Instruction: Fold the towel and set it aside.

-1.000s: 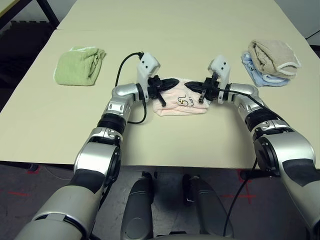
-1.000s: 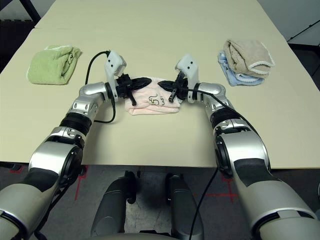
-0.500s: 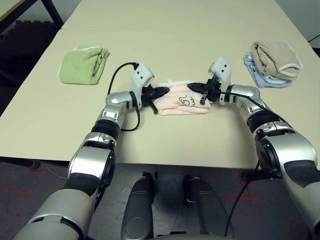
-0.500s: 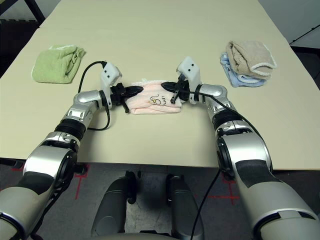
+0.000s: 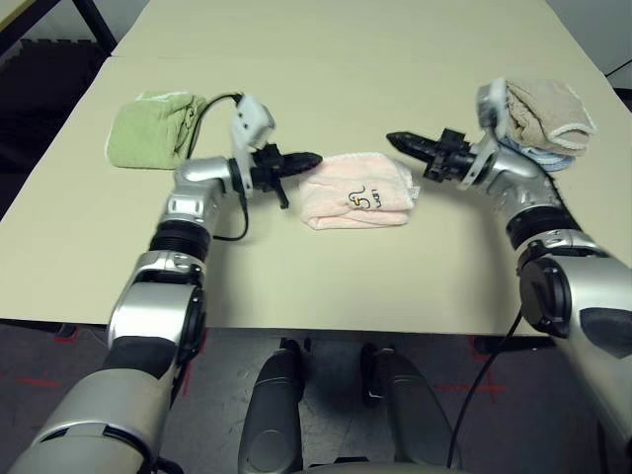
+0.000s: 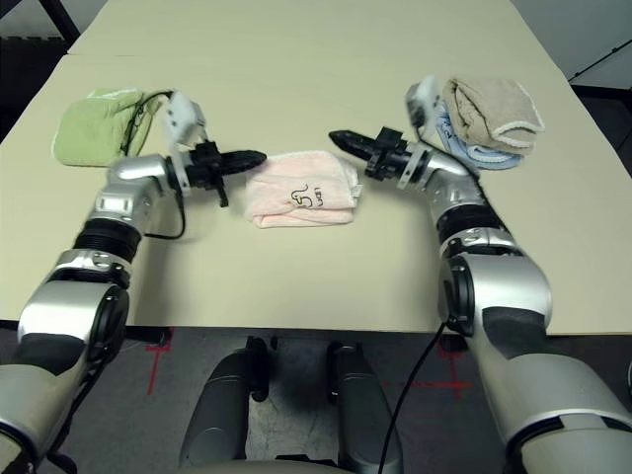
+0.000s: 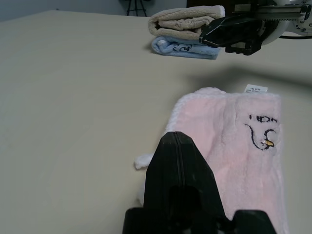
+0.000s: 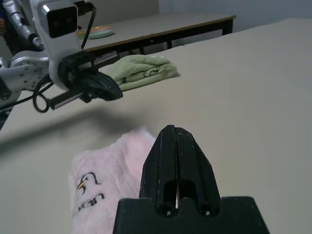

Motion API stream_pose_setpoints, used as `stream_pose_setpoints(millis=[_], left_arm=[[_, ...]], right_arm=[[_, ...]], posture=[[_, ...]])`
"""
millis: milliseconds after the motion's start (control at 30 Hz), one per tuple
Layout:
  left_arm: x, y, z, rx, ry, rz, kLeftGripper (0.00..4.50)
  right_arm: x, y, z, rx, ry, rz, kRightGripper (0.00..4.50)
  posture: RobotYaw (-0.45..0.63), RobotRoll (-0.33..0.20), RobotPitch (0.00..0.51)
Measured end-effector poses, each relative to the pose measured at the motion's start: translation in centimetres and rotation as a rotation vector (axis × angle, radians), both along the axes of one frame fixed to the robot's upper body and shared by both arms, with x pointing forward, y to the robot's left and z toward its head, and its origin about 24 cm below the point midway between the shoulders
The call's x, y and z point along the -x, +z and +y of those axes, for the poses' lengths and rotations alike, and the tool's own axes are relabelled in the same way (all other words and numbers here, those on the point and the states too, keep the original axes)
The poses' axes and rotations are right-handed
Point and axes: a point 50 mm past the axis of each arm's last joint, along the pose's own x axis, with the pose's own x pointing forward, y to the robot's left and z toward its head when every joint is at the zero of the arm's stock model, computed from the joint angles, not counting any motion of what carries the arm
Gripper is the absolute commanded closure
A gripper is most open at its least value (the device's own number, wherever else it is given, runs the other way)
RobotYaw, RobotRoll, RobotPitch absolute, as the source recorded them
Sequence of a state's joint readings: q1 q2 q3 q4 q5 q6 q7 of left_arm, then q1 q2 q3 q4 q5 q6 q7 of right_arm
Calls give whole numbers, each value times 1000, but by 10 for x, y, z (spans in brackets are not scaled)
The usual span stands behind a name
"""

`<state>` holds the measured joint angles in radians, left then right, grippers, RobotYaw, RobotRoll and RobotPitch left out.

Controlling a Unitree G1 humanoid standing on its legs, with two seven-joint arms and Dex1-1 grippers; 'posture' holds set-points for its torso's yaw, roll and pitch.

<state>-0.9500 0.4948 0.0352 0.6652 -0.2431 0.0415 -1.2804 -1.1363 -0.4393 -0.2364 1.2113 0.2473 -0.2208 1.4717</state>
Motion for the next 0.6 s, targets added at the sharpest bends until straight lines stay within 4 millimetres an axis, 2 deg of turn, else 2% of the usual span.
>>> stream_pose_setpoints(millis=[67, 200, 367, 600], left_arm=[[8, -4, 8, -16, -13, 26, 4489], [16, -15, 18, -48, -12, 63, 4489], [22, -15, 15, -79, -58, 49, 4489], [31, -25, 15, -101, -98, 75, 4489]], right_arm=[[7, -3, -10, 101, 38, -50, 4500], [15, -9, -25, 178, 44, -83, 4500], [18, -10, -33, 250, 35, -106, 4500], [32, -26, -61, 444, 10, -56, 4500]], posture=[[-2, 0, 224], [-2, 0, 224], [-13, 0, 224], [-27, 0, 219]])
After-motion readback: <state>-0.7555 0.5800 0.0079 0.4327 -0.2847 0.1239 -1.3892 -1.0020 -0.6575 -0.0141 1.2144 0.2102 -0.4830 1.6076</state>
